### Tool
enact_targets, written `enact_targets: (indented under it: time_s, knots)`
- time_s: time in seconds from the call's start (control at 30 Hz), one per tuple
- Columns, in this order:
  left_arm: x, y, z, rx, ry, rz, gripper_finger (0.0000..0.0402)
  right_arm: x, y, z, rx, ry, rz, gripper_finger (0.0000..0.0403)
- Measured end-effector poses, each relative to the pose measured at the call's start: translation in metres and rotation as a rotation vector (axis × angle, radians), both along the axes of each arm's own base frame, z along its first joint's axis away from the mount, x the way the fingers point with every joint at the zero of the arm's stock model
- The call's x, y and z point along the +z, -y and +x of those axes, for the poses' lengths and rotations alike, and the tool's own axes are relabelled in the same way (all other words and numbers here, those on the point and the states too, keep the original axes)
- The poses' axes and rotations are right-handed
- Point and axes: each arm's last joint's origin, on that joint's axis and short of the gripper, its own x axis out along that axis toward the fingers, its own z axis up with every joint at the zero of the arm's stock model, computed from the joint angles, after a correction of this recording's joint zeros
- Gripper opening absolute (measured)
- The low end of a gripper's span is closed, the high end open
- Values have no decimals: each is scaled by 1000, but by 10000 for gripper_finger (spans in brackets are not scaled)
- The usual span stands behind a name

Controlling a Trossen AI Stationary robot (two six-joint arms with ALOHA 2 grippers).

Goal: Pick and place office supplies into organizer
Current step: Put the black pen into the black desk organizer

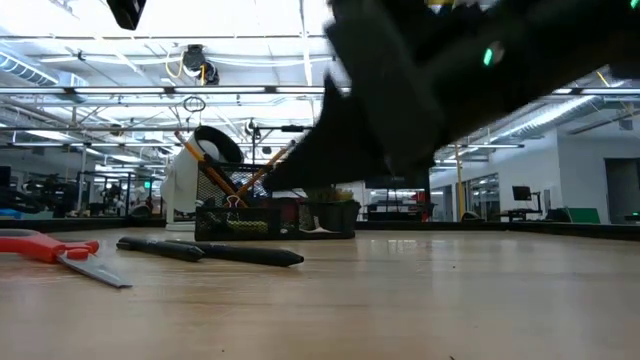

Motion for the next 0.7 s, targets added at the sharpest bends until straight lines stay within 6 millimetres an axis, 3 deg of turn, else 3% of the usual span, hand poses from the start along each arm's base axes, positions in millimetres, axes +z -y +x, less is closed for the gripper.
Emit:
enact_targets:
  time_s: [0.33, 0.5, 0.7]
  knots:
    - [0, 0, 0, 1, 2, -4, 129, 1, -10, 8, -18, -42, 7, 196]
    - [0, 0, 0, 1, 5, -9, 129, -25, -8, 13, -30, -94, -16, 207]
    - [1, 0, 0, 1, 7, -14, 129, -32, -6, 16, -50, -93, 2, 201]
